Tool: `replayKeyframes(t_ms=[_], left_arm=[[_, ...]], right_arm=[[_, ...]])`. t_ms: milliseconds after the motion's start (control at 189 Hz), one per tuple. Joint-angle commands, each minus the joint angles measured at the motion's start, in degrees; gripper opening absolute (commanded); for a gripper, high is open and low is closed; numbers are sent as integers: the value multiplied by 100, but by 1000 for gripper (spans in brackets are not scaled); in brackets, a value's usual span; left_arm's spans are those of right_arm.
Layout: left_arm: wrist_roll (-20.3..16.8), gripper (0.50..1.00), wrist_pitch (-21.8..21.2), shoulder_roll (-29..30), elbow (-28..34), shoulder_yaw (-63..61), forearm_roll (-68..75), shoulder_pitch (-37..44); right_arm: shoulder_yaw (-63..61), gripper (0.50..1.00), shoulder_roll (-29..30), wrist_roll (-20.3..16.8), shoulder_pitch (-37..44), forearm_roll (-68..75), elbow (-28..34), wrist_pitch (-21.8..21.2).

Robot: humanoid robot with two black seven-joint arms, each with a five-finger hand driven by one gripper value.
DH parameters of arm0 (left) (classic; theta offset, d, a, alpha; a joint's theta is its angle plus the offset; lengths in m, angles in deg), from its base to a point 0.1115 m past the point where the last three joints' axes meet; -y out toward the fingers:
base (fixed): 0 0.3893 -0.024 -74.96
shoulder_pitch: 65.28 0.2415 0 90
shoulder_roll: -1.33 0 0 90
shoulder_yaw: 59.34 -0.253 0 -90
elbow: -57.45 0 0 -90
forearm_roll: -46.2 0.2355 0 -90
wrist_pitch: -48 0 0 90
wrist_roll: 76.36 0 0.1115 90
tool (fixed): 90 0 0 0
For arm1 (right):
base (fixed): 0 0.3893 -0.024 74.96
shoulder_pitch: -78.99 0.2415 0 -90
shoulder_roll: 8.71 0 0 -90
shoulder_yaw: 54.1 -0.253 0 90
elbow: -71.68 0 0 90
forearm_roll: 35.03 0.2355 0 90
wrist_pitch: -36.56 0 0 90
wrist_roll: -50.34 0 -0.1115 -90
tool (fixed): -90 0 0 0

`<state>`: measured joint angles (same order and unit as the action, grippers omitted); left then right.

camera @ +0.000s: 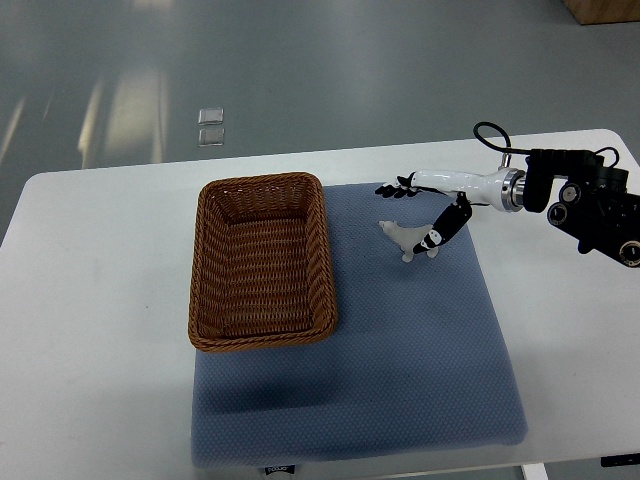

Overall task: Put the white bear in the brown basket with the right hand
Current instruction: 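Close the right hand's fingers around the white bear figurine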

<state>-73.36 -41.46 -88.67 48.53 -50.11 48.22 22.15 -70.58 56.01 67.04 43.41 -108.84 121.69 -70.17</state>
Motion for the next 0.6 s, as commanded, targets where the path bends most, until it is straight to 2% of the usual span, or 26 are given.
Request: replayKeyframes(t_ms=[0, 169, 286, 381, 487, 567, 593], left_arm=[[0, 1000, -1, 0, 4, 0, 0, -6], [0, 1000, -1, 0, -5, 0, 0, 3], [0, 1000, -1, 0, 4, 0, 0, -6], [0, 1000, -1, 0, 4, 0, 0, -6], [0, 1000, -1, 0, 4, 0, 0, 3], [0, 1000, -1, 0, -4, 0, 0, 3], [0, 1000, -1, 0, -5, 0, 0, 3]], right_arm=[[347, 926, 23, -9, -2, -55, -27, 257], [409, 919, 23, -9, -46, -64, -88, 565], [418, 911, 23, -9, -46, -64, -97, 574], [418, 883, 23, -9, -46, -55, -132, 574], [409, 785, 32, -1, -46, -55, -132, 583], [409, 642, 32, 8, -55, -55, -132, 583], [418, 613, 32, 8, -55, -64, -132, 574]])
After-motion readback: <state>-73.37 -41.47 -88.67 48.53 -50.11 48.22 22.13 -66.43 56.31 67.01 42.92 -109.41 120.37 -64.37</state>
